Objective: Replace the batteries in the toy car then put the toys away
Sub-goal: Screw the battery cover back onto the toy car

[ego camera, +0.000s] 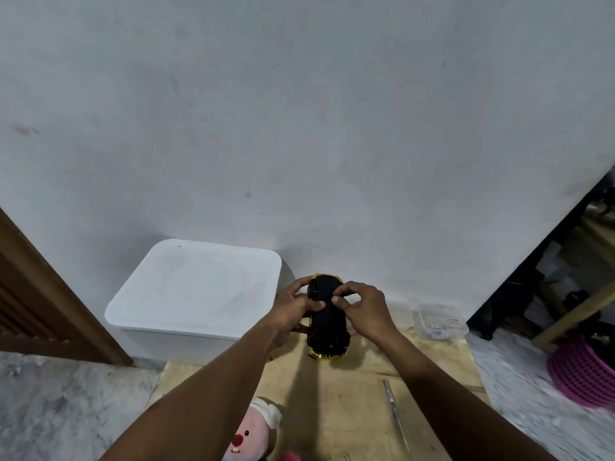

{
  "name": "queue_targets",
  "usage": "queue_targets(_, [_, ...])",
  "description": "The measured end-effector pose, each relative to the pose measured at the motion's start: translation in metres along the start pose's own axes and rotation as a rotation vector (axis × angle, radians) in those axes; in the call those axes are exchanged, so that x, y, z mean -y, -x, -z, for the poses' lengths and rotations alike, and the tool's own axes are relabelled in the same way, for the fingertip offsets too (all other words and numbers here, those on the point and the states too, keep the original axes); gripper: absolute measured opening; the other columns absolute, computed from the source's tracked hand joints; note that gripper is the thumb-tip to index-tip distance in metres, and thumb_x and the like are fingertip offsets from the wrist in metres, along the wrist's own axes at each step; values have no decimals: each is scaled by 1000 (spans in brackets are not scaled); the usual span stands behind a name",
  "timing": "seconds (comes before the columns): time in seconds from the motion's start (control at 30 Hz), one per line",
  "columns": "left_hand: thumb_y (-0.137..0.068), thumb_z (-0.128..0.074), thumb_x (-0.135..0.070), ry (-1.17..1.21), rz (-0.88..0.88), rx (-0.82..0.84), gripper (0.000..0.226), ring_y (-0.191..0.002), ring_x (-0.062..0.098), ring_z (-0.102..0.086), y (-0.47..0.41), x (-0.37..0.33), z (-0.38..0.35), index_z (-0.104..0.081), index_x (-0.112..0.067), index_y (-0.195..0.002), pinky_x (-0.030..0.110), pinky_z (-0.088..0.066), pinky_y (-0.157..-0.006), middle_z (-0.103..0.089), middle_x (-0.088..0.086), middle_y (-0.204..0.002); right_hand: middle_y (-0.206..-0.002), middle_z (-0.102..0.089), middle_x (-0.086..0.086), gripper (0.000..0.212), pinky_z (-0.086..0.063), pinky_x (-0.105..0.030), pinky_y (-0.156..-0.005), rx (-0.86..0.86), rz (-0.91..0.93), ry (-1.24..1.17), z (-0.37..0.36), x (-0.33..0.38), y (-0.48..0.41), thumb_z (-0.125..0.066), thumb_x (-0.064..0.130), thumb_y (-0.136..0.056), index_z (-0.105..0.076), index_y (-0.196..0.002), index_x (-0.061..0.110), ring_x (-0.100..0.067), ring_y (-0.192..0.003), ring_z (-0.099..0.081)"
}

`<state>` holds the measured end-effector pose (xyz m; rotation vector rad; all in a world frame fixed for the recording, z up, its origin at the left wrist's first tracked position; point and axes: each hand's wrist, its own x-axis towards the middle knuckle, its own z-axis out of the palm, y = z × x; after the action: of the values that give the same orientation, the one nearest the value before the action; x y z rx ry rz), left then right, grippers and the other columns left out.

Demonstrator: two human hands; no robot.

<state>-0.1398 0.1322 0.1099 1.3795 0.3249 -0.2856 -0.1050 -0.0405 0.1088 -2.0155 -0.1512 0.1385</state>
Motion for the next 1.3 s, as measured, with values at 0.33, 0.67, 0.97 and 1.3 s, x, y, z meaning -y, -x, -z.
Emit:
queue_targets(0.33, [-82, -75, -6, -21, -4, -31, 55, -93, 21, -72, -3, 1, -1, -56, -34, -125, 33, -57, -58, -73, 9, -107, -102, -69, 0, 3, -58, -47, -42, 3, -30, -3, 1, 3, -2, -77, 13, -83, -74, -84, 13, -29, -73, -72])
queue_targets(0.67, [-79, -72, -3, -70, -7, -72, 52, -97, 28, -72, -10, 0, -1, -58, -37, -116, 38, -59, -65, -74, 9, -107, -103, -66, 4, 5, -57, -42, -41, 20, -46, 15, -2, 8, -4, -79, 19, -81, -74, -81, 17, -21, -88, -68])
queue_targets(0.97, [-87, -65, -6, -50, 11, -74, 57, -99, 27, -70, -12, 2, -1, -51, -47, -124, 34, -56, -59, -70, 8, -114, -100, -70, 3, 12, -62, -48, -57, -8, -87, -148, 9, -4, 1, -78, 24, -84, -72, -94, 21, -24, -76, -74])
queue_targets(1.3, [-103, -40, -6, -195, 56, 17, 38, -98, 19, -61, -17, 4, -4, -64, -21, -128, 26, -51, -64, -62, 4, -120, -99, -68, -6, 26, -59, -38, -75, 110, -511, 420, 38, -162, 32, -81, 17, -73, -63, -92, 22, -24, -85, -68])
